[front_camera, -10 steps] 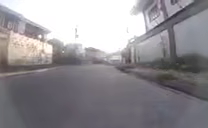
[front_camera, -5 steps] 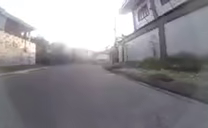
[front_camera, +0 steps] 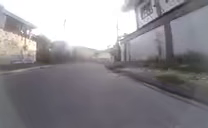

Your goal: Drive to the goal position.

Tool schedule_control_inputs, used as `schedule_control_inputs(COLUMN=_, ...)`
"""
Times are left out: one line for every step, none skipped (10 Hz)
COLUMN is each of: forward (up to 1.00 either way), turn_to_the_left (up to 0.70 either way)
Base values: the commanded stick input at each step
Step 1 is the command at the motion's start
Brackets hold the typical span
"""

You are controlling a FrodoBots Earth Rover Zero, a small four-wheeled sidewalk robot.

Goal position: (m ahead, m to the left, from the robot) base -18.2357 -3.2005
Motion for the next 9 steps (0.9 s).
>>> schedule_control_inputs(forward=0.0, turn_to_the_left=1.0)
schedule_control_inputs(forward=0.0, turn_to_the_left=1.0)
schedule_control_inputs(forward=0.0, turn_to_the_left=1.0)
schedule_control_inputs(forward=0.0, turn_to_the_left=1.0)
schedule_control_inputs(forward=0.0, turn_to_the_left=1.0)
schedule_control_inputs(forward=0.0, turn_to_the_left=1.0)
schedule_control_inputs(forward=0.0, turn_to_the_left=1.0)
schedule_control_inputs(forward=0.0, turn_to_the_left=1.0)
schedule_control_inputs(forward=0.05, turn_to_the_left=0.97)
